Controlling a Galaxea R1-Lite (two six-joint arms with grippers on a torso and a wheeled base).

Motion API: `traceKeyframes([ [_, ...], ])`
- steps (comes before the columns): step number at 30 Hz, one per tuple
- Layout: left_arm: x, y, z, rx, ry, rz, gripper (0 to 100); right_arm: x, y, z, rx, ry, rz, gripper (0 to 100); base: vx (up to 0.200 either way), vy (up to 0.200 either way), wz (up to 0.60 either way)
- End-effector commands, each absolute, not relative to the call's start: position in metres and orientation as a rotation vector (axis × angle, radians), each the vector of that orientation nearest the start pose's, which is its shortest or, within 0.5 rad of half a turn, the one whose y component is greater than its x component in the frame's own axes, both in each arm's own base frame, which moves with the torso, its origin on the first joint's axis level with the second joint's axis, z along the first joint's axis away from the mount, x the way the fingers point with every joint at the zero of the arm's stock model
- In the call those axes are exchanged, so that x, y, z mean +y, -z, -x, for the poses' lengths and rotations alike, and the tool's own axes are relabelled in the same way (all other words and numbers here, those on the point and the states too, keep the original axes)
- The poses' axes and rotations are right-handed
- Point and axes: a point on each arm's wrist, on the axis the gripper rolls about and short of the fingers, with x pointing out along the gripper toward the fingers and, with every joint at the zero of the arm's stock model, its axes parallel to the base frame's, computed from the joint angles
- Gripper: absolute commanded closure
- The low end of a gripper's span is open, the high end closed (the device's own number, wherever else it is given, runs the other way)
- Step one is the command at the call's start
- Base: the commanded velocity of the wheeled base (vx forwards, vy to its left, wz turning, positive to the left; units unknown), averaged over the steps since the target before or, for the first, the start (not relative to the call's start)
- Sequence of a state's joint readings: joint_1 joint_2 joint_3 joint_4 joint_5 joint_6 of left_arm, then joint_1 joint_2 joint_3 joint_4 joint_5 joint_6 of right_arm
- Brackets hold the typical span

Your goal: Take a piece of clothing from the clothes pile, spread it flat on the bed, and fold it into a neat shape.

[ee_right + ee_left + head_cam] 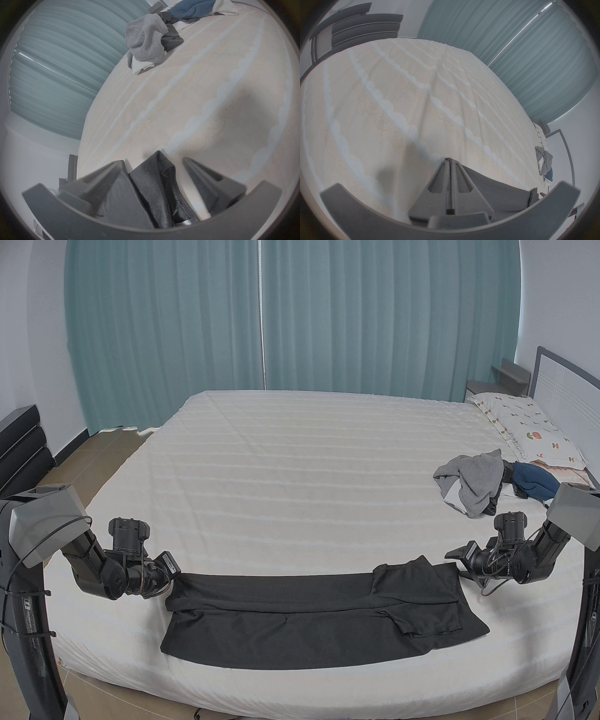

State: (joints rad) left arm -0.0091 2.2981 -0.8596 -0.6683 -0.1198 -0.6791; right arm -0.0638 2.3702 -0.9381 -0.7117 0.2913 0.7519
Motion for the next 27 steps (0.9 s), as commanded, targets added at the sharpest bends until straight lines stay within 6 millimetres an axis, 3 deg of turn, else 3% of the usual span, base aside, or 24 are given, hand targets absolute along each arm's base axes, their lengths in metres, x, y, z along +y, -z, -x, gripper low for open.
traceKeyframes([
  [1,-0.006,0.011,-0.371,0.783,-0.145,0.686,100,-0.019,0.021,-0.392,0.757,0.062,-0.845,100,0.0,0.0,0.0],
  [13,-0.006,0.011,-0.37,0.783,-0.145,0.684,100,-0.028,0.009,-0.403,0.65,0.074,-0.922,100,0.0,0.0,0.0],
  [23,-0.006,0.011,-0.369,0.789,-0.146,0.683,100,-0.028,0.017,-0.403,0.666,0.08,-0.919,100,0.0,0.0,0.0],
  [24,-0.006,0.011,-0.37,0.79,-0.145,0.682,0,-0.028,0.018,-0.403,0.668,0.077,-0.919,0,0.0,0.0,0.0],
  [27,-0.007,0.01,-0.369,0.791,-0.144,0.686,0,-0.028,0.017,-0.401,0.668,0.08,-0.924,0,0.0,0.0,0.0],
])
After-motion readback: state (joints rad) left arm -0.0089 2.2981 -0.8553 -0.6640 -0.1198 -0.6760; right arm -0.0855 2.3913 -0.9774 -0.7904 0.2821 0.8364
